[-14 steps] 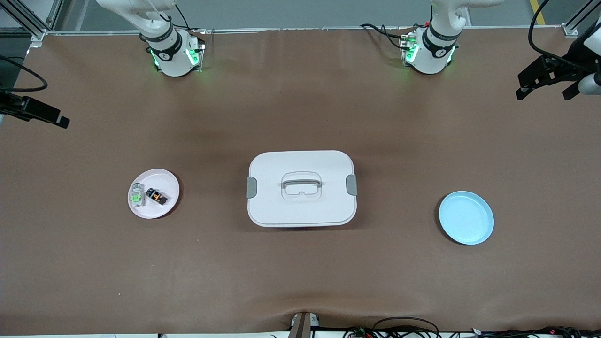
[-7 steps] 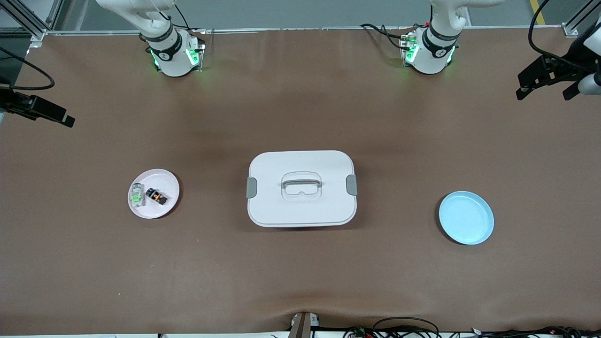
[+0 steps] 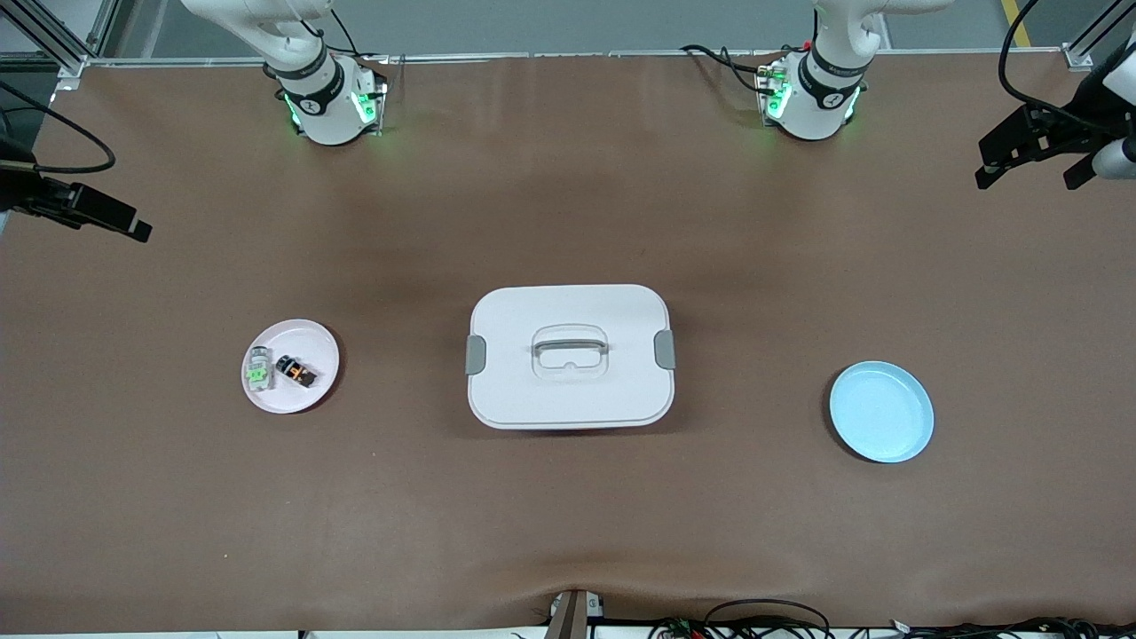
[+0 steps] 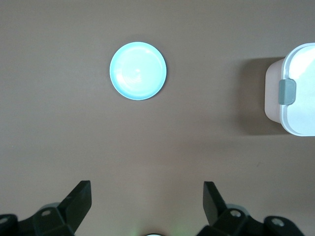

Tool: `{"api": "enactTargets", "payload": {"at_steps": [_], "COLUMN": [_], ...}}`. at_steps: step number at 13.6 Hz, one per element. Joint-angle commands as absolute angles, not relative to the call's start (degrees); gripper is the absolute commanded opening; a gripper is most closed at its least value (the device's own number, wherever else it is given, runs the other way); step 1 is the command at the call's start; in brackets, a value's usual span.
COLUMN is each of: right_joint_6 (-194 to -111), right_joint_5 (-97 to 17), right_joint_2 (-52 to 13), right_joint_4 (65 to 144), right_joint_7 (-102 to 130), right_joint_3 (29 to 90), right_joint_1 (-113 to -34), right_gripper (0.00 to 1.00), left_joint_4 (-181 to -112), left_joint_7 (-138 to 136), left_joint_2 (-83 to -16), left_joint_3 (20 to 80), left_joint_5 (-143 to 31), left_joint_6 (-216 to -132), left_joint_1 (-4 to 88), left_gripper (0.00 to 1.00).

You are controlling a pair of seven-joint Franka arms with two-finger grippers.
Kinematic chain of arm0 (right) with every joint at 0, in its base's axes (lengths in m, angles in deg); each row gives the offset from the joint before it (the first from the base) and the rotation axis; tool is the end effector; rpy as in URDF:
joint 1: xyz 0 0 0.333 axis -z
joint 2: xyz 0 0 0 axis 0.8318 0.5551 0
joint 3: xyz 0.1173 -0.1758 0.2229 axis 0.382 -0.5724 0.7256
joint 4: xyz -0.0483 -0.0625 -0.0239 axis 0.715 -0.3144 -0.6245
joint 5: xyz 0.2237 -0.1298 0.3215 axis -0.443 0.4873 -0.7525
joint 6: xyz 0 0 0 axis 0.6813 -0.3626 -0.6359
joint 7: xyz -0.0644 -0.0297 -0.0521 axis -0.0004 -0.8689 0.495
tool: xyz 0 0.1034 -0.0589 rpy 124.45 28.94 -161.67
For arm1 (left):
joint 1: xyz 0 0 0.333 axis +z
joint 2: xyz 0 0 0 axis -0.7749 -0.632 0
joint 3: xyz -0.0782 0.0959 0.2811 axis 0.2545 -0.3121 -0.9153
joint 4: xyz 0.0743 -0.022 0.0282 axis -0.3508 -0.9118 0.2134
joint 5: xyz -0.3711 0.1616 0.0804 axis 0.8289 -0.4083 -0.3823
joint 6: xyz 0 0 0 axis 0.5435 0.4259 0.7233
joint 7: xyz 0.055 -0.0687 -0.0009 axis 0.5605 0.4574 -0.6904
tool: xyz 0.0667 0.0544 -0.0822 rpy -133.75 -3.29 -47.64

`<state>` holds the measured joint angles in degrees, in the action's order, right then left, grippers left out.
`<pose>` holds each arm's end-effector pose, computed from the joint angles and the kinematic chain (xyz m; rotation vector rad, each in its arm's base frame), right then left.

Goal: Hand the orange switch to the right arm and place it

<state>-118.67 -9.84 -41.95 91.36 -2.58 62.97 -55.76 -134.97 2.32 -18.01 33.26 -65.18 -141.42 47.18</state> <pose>0.5662 -0.0119 0.6177 -3.0133 0.3630 0.1533 0.5311 -0.0455 0.6632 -3.1351 0.0503 -0.0416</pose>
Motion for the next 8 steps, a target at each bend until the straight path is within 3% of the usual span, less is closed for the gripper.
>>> {"api": "enactTargets", "payload": {"at_steps": [1,8], "right_joint_6": [-119.0,-118.5], "right_joint_5": [-10.7,-3.4], "right_joint_2": [-43.9,-44.1], "right_joint_4": [93.4,93.2], "right_joint_7": [-3.3,-2.2], "right_joint_3": [62.8,63.9], "right_joint_1": [-56.2,-58.0], "right_gripper": [1.00,1.00], "left_joint_4": [-133.6,-133.6], "left_joint_7": [2.4,2.5], "left_joint_2": [-18.5,-18.5], "left_joint_3": [33.3,33.4], "left_joint_5": [-66.1,-66.3], "left_joint_6": [-140.3,-140.3], "left_joint_1": [46.8,46.8], "left_gripper": [1.00,1.00]}}
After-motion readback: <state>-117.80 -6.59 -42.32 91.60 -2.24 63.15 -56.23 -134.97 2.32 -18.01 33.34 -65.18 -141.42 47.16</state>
